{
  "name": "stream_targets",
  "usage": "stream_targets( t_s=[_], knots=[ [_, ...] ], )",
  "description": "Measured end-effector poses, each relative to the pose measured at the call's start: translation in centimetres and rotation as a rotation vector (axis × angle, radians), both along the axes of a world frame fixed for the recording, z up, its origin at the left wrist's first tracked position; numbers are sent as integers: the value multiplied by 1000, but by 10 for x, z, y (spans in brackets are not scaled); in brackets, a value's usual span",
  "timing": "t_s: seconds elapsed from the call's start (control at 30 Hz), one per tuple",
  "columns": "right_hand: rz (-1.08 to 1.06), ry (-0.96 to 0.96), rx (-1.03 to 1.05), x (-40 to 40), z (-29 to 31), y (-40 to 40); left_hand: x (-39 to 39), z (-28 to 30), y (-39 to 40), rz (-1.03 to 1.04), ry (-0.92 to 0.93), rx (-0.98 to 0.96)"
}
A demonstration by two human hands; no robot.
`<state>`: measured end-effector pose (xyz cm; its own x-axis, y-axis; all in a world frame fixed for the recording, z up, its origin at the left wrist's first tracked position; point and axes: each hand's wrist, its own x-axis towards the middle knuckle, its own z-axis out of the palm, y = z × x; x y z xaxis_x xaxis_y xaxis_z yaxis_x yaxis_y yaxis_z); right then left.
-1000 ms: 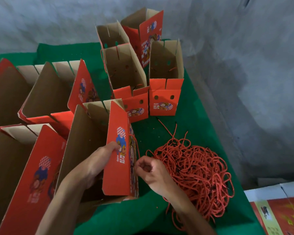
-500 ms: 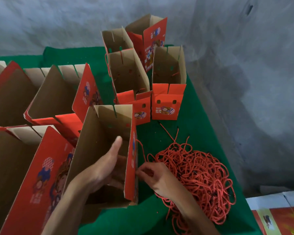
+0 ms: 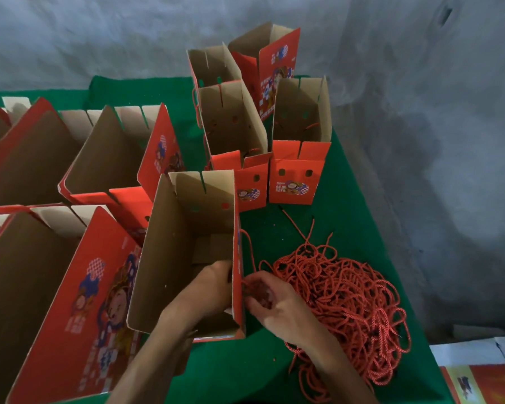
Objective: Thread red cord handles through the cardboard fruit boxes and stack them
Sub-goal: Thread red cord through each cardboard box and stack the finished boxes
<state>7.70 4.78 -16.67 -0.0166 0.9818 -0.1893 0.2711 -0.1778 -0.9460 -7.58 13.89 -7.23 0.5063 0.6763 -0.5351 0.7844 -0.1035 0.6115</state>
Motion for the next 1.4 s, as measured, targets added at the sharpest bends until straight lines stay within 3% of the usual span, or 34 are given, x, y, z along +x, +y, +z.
stream_targets(
  t_s=[0.23,0.37,0.57,0.77,0.87,1.03,1.17,1.27,1.4],
  knots=[
    [133,39,-147,4,-12,-19,0,-3,-8,-21,-155,24],
    [179,103,-160,10,-21,-22,7,-5,-10,134,-163,-76],
    [-43,362,-47,-1,-34,-18,30,-11,-7,128,-112,-78],
    [-225,-85,6,-4,-27,-14,35,-6,-16,11,-154,97],
    [-246,-221,49,-3,-28,-15,22,11,-16,-73,-117,389],
    [-186,-381,-141,13,-43,-16,-27,45,7,-73,-83,817],
    [-119,-255,-92,25,-57,-12,-62,52,35,-160,-61,846],
    [-180,-110,-5,33,-76,-11,-79,47,45,-83,-103,795],
    [-270,-308,-188,34,-88,6,-87,44,54,-159,-137,795]
  ],
)
